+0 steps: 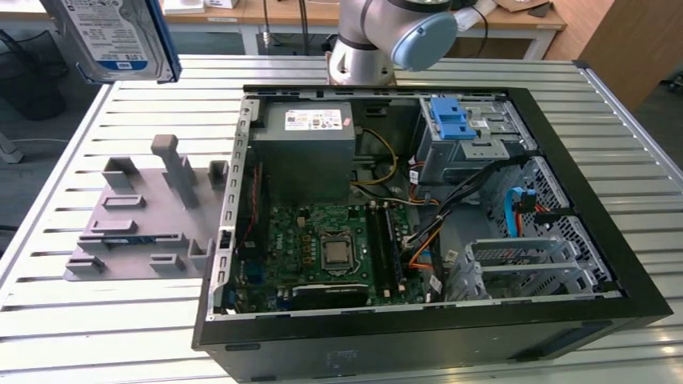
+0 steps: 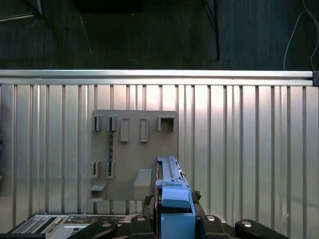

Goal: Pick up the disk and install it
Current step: 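Pick up the disk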

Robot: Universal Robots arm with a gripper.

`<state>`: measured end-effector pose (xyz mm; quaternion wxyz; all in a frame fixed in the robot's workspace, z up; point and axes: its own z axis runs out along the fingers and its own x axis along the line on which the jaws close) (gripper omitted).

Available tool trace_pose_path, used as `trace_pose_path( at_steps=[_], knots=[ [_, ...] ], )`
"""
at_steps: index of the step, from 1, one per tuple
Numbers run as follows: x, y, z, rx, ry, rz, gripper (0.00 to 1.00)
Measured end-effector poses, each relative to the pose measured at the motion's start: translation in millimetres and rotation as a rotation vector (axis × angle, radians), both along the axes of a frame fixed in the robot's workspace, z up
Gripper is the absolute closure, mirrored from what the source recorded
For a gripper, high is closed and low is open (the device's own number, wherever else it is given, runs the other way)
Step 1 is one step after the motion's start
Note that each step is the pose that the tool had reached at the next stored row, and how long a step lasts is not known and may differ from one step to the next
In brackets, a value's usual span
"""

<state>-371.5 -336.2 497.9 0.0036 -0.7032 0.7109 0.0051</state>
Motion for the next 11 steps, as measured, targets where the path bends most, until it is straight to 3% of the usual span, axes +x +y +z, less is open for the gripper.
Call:
trace_pose_path(
  at_steps=[1,4,5,11],
  knots=[
    [0.2,-0.1,0.1,0.0026,0.0001,0.0,0.64],
    [0.6,-0.2,0.0,0.0248,-0.0001,0.0,0.64],
    [0.8,-0.3,0.0,0.0275,0.0,0.0,0.64],
    [6.8,-4.2,0.0,0.0276,0.0006,0.0,0.64]
  ],
)
